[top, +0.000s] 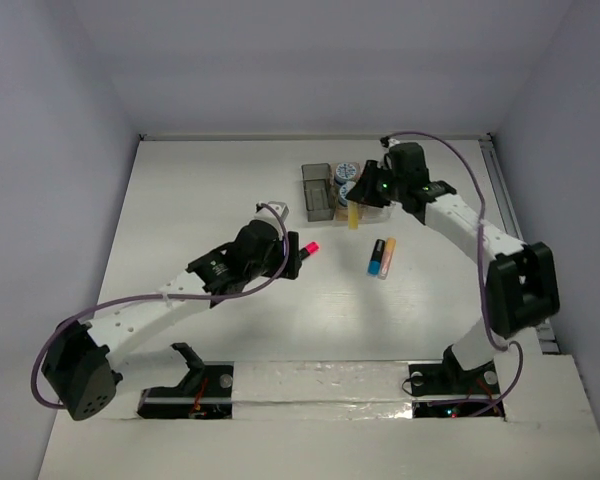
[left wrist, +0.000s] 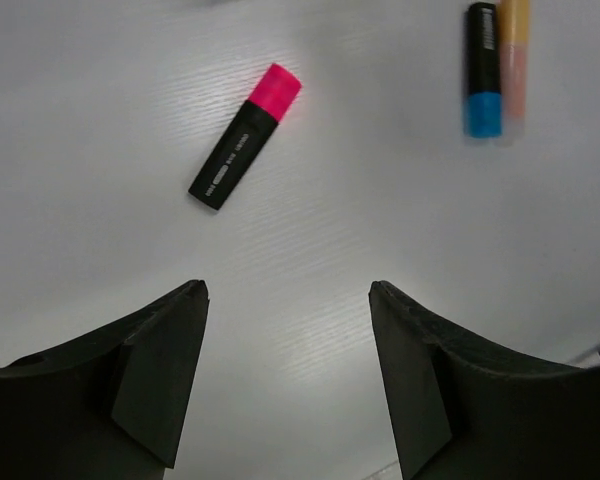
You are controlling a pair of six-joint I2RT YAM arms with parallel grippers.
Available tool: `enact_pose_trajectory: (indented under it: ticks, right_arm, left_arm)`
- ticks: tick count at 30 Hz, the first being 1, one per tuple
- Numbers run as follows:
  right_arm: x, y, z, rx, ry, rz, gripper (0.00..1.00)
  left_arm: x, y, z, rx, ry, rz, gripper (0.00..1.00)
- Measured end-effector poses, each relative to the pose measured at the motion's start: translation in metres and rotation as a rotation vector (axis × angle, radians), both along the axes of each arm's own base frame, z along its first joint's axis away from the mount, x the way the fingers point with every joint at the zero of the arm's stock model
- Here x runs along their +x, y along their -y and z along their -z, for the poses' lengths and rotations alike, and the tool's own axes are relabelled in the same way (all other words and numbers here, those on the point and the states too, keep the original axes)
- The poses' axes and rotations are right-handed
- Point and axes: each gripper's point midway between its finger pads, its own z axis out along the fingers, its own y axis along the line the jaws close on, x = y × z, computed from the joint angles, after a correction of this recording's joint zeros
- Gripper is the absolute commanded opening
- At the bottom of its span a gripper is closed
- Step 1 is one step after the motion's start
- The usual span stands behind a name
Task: Sort the stationery into containers
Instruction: Place the pen in the storage box, then pick up the pen from the center of the board.
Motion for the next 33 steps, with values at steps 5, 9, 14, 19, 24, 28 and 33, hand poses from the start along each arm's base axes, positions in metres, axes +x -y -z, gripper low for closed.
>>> enact_pose_trajectory:
  ticks: [5,9,14,19,24,28,33]
  right_arm:
    - [0.039,-0.057,0.011,0.052,0.034,-0.131,0.14]
    - [0.063,-0.078,0.031,0.061,0.019,-0.17,0.15]
    - [0.088,-0.094,0.036,0.063,0.04,-0.178,0.16]
    - [0.103,-0.105,0.031,0.065,0.076,-0.179,0.32]
    - [0.107,-0.108,0.048,0.037,0.059,-0.169,0.81]
    - [0.108,-0.107,0.056,0.016,0.053,-0.164,0.99]
    - [0.109,-0.103,0.046,-0.003,0.081,-0.162,0.62]
  left_arm:
    - [0.009,-0.016,0.027,0.032,0.006,-0.117,0.63]
    - [0.023,-0.013,0.039,0.066,0.026,-0.148,0.64]
    - [0.035,-0.007,0.069,0.137,0.018,-0.135,0.64]
    - [0.045,0.0,0.081,0.161,0.04,-0.114,0.64]
    - [0.056,0.004,0.087,0.176,0.069,-0.084,0.64]
    - [0.063,0.008,0.089,0.175,0.091,-0.049,0.64]
    - [0.071,0.01,0.09,0.166,0.109,-0.008,0.64]
